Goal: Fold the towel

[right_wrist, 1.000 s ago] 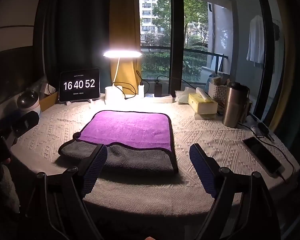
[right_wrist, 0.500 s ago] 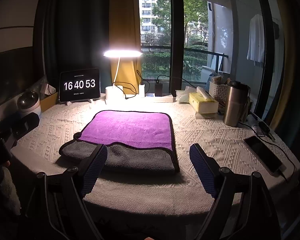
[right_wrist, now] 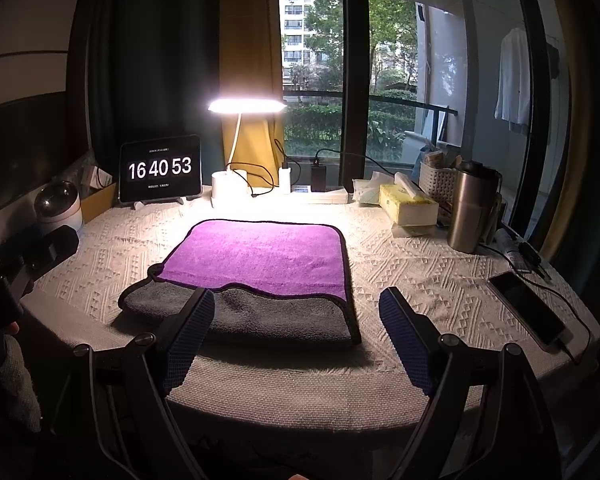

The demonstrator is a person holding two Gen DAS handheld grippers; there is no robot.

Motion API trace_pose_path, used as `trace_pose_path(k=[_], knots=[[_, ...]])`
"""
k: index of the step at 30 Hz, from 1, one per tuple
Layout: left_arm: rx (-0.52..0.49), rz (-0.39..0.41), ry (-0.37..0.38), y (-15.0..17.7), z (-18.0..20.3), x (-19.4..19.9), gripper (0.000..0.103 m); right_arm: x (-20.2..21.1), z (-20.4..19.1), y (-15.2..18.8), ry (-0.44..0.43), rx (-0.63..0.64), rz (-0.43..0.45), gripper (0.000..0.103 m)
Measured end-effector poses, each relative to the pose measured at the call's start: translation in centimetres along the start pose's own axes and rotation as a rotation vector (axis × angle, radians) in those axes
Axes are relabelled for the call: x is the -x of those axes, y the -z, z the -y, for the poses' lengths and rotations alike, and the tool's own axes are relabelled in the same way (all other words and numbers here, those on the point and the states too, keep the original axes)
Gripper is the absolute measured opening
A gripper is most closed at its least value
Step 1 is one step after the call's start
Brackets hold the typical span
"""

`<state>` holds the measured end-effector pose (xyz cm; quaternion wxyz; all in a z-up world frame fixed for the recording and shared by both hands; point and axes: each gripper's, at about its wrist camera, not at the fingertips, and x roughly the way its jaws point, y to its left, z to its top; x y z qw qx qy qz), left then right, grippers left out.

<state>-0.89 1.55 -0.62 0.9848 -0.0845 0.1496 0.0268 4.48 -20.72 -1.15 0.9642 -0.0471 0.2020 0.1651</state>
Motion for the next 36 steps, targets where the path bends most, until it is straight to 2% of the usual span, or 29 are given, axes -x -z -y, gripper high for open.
trace_pose_path(k=[36], knots=[[-0.019, -0.017, -0.013, 0.0, 0.1, -1.2, 0.102, -1.6, 0.5, -0.1, -0.004, -0.008, -0.025, 0.087]])
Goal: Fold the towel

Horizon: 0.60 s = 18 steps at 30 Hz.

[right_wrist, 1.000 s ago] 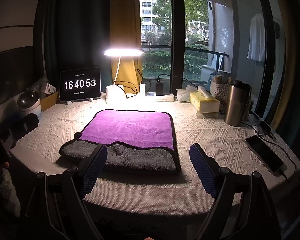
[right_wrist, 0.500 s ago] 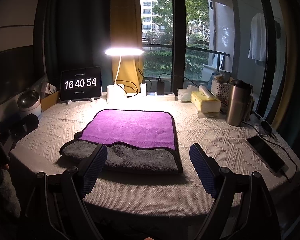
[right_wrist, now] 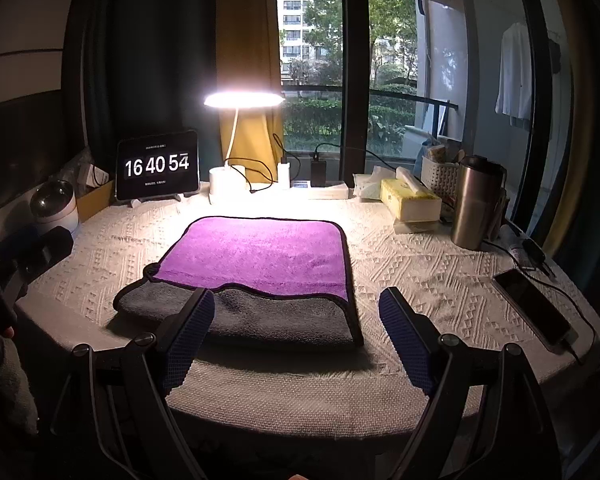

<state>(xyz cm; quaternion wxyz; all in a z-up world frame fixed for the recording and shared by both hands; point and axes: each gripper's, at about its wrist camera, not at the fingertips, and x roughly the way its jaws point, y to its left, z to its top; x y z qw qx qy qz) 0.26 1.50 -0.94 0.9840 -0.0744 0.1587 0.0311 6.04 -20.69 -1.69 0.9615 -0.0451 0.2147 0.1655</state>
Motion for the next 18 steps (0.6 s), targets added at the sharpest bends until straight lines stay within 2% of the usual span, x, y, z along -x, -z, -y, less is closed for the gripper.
trace_pose_path(k=[18], knots=[[0.018, -0.134, -0.040, 0.5, -1.0, -5.8, 0.102, -4.8, 2.3, -1.0, 0.033, -0.009, -0.064, 0.087]])
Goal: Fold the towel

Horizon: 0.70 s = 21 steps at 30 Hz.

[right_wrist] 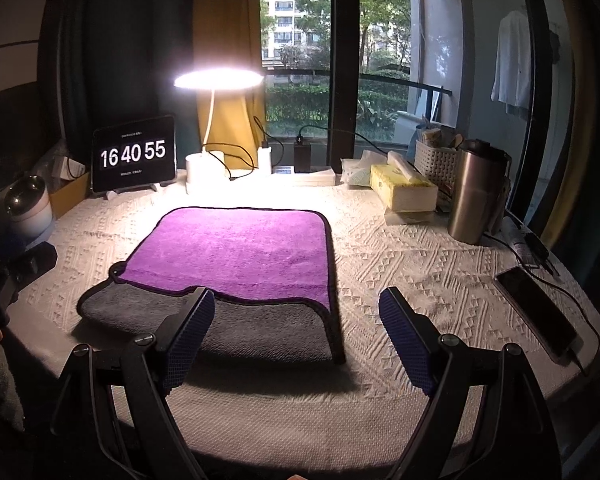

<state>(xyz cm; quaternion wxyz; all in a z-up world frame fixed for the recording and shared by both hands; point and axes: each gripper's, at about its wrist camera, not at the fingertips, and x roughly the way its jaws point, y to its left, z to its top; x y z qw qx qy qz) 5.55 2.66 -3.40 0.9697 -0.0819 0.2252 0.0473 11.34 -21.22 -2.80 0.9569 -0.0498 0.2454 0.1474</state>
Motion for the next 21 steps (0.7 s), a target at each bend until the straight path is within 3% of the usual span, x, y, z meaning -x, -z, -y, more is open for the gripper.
trace_pose_path(k=[16, 21], knots=[[-0.004, -0.127, -0.040, 0.1, -0.7, -5.8, 0.100, -5.3, 1.4, -0.5, -0.030, -0.013, -0.092, 0.087], [0.003, -0.193, -0.057, 0.7, -1.3, -7.9, 0.092, -7.2, 1.9, -0.3, -0.035, -0.016, -0.144, 0.074]])
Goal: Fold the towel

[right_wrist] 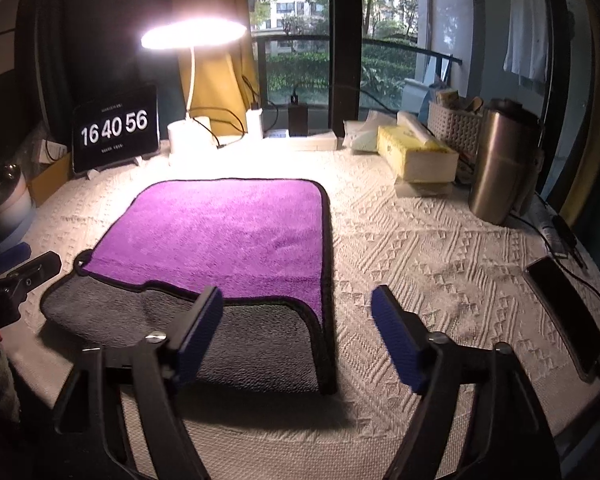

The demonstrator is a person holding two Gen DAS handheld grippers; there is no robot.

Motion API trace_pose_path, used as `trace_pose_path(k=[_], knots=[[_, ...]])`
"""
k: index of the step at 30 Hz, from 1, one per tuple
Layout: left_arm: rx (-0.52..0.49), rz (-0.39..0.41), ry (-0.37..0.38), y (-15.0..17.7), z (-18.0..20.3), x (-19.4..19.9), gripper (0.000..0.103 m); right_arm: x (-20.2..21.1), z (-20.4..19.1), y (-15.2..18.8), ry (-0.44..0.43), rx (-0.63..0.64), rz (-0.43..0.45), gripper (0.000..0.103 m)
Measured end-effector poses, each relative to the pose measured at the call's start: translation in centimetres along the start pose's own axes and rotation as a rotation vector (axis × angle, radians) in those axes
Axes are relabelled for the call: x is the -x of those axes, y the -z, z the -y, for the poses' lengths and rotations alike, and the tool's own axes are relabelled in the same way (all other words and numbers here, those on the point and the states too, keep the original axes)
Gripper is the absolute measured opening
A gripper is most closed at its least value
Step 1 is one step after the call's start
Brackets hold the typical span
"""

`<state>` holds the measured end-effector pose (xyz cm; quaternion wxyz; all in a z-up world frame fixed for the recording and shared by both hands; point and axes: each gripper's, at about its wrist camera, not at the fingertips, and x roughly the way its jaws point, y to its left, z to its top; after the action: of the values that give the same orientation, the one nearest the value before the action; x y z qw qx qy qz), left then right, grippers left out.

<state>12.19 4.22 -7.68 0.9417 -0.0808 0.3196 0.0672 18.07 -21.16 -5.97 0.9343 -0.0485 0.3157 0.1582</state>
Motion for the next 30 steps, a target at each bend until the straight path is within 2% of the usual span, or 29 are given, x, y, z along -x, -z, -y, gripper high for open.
trace_pose_path(k=[3, 8, 12, 16, 21, 25, 27, 28, 30], knots=[[0.002, -0.033, -0.009, 0.2, -0.2, -1.1, 0.091, -1.0, 0.2, 0.1, -0.013, 0.001, -0.032, 0.063], [-0.001, -0.072, -0.021, 0.5, -0.5, -2.4, 0.085, -2.6, 0.6, 0.7, -0.031, -0.010, -0.085, 0.056], [0.017, -0.122, -0.014, 1.0, -0.8, -3.5, 0.068, -3.7, 0.5, 1.2, -0.034, -0.033, -0.124, 0.055], [0.023, -0.153, -0.015, 1.4, -1.1, -4.2, 0.064, -4.3, 0.4, 1.5, -0.034, -0.035, -0.147, 0.054], [0.039, -0.163, -0.025, 1.7, -1.4, -4.3, 0.050, -5.1, 0.2, 1.4, -0.046, -0.014, -0.178, 0.043], [0.017, -0.158, -0.028, 1.8, -1.2, -4.1, 0.033, -5.4, -0.2, 1.4, -0.049, 0.015, -0.185, 0.038], [0.007, -0.148, -0.032, 1.8, -1.0, -3.9, 0.019, -5.4, -0.4, 1.3, -0.054, 0.023, -0.182, 0.028], [0.006, -0.142, -0.030, 1.8, -1.0, -3.8, 0.016, -5.3, -0.4, 1.3, -0.052, 0.027, -0.177, 0.025], [-0.003, -0.134, -0.029, 1.9, -0.9, -3.6, 0.008, -5.1, -0.5, 1.3, -0.041, 0.028, -0.167, 0.012]])
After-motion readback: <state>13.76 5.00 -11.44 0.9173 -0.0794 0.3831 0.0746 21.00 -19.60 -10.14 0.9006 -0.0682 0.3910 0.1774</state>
